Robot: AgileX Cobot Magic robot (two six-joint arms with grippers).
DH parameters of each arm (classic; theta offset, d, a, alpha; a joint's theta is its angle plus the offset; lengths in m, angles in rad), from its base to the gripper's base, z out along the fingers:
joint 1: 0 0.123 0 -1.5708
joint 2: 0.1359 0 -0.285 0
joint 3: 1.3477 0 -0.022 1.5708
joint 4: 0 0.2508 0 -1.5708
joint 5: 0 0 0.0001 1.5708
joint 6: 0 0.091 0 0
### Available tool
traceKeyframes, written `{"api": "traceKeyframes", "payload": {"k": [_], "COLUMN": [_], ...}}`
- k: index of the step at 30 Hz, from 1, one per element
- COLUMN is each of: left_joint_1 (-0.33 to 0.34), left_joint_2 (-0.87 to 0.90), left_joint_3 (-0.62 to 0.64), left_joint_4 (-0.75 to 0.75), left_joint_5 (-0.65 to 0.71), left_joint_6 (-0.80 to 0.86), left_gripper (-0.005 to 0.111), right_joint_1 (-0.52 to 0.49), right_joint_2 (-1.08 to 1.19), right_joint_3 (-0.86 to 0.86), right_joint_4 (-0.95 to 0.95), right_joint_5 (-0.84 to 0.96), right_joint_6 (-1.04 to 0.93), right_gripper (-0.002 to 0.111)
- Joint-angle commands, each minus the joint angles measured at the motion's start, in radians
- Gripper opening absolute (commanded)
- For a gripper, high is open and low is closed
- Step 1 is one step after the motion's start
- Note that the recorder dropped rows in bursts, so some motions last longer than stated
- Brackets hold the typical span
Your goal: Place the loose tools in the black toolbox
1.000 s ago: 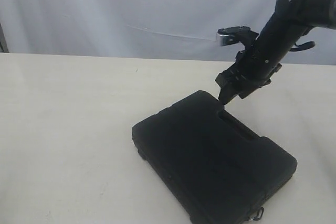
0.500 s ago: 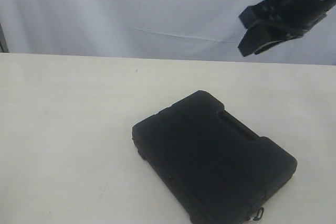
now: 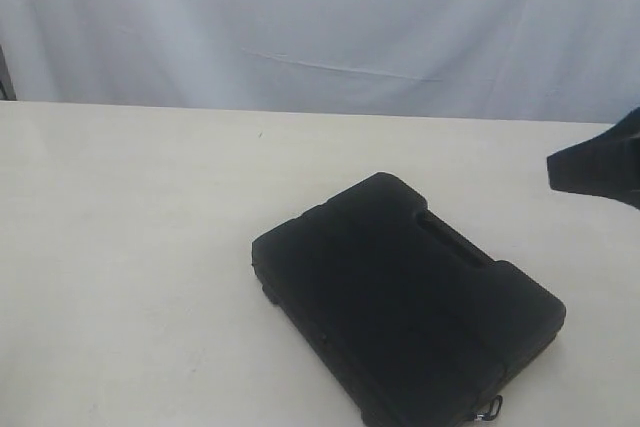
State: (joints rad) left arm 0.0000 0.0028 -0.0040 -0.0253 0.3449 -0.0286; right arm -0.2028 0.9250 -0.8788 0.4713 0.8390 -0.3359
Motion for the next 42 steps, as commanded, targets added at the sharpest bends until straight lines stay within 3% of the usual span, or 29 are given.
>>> {"api": "traceKeyframes", "payload": {"k": [1, 7, 26, 42], "left_joint_1": [-0.006, -0.006, -0.006, -0.006], "left_joint_2": [-0.003, -0.003, -0.003, -0.003], "left_joint_3": [0.004, 0.004, 0.004, 0.004], "left_joint_4": [0.000, 0.000, 0.000, 0.000], "left_joint_5": [-0.004, -0.004, -0.004, -0.004], "left_joint_6": [-0.002, -0.002, 0.001, -0.003], "left_gripper": [0.000, 0.000, 0.000, 0.000], "right_joint_1": [-0.004, -0.004, -0.004, -0.004], "right_joint_2": [-0.016, -0.016, -0.014, -0.344], "right_joint_3": [0.120, 0.140, 0.154, 0.399], "right_joint_4": [0.182, 0.398, 0.397, 0.318], "right_joint_5": [-0.199, -0.174, -0.171, -0.264], "right_joint_6": [-0.008, 0.003, 0.000, 0.000], "right_gripper": [0.000, 0.000, 0.000, 0.000]}}
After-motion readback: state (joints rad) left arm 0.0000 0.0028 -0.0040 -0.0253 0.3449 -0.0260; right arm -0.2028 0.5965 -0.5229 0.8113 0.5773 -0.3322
